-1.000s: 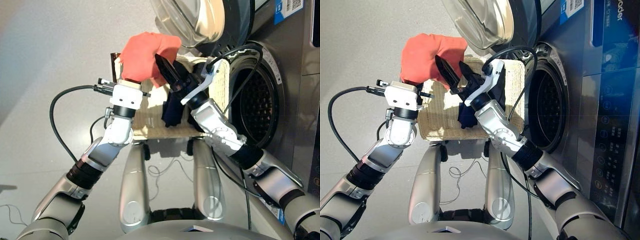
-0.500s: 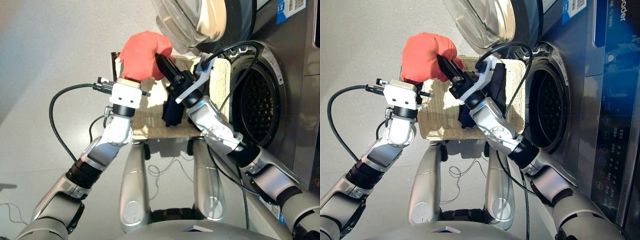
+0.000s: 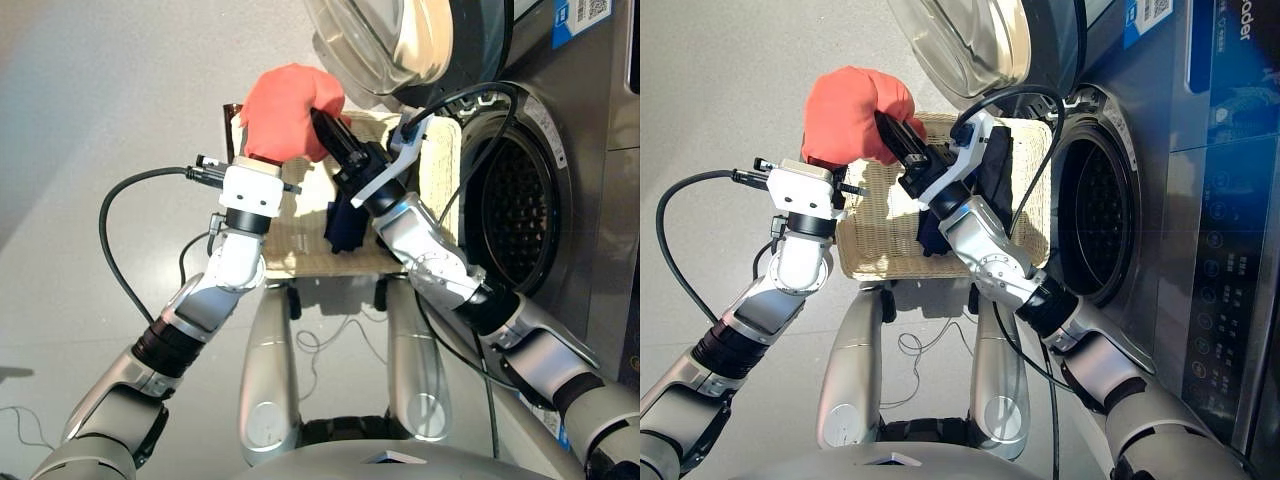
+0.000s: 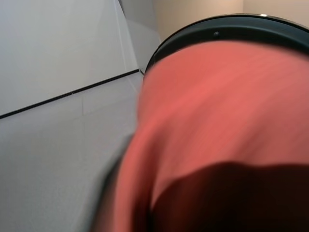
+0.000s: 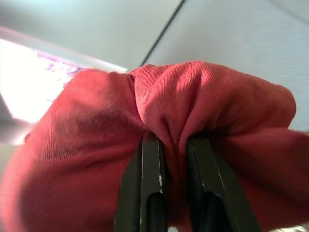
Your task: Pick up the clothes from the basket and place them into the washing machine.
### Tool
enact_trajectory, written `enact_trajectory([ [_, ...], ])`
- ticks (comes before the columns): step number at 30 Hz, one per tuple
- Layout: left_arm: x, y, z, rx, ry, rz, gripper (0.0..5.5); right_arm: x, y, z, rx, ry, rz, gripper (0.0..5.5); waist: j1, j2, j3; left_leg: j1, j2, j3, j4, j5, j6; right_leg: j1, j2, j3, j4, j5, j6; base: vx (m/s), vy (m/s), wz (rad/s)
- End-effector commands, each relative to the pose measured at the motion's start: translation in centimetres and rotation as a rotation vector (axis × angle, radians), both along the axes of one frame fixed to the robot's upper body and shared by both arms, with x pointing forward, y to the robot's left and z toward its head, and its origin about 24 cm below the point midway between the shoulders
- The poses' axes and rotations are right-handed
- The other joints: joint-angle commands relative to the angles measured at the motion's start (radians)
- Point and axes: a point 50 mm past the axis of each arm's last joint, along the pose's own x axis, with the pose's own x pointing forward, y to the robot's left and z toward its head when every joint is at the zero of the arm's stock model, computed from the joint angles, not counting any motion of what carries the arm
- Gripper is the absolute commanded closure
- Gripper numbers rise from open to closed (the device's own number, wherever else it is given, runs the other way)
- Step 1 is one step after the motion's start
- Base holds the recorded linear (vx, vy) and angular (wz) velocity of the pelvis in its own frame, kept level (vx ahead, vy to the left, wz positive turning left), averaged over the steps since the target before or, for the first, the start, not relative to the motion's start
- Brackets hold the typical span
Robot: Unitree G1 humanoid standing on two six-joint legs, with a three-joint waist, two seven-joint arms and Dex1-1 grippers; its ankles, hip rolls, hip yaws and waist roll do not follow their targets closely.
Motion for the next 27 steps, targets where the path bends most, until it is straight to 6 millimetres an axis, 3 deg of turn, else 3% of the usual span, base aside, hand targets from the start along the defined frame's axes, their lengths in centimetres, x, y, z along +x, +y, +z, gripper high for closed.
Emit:
enact_trajectory([
  [1, -3.1, -2.3, 2.9, -0.068, -0.171, -0.196, 0.00, 0.1, -1.0, 0.8, 0.060, -0.031, -0.121, 5.50, 0.004, 0.027, -0.013, -0.046, -0.069, -0.026, 0.016, -0.017, 0.031, -0.042, 0.015, 0.017, 0.001, -0.004, 0.015, 0.000, 0.000, 0.000],
  [10, -3.1, -1.9, 2.2, -0.123, -0.137, -0.178, 0.00, 2.6, -5.7, -3.0, 0.110, 0.152, -0.516, 5.50, -0.003, 0.038, -0.013, -0.068, -0.073, -0.023, 0.041, -0.028, 0.031, -0.058, 0.014, 0.017, 0.017, -0.012, 0.016, 0.000, 0.000, 0.000],
  [20, -3.1, -2.0, 2.3, -0.170, -0.120, -0.226, 0.00, 4.7, -10.0, -5.2, 0.115, 0.286, -0.840, 5.50, -0.003, 0.050, -0.013, -0.105, -0.081, -0.036, 0.085, -0.044, 0.035, -0.093, 0.018, 0.028, 0.062, -0.030, 0.012, 0.000, 0.000, 0.000],
  [27, -3.1, -2.3, 2.9, -0.172, -0.133, -0.284, 0.00, 6.1, -16.5, -5.3, 0.206, 0.388, -1.117, 5.50, 0.004, 0.065, -0.013, -0.182, -0.091, -0.049, 0.169, -0.072, 0.038, -0.161, 0.023, 0.039, 0.145, -0.061, 0.005, 0.000, 0.000, 0.000],
])
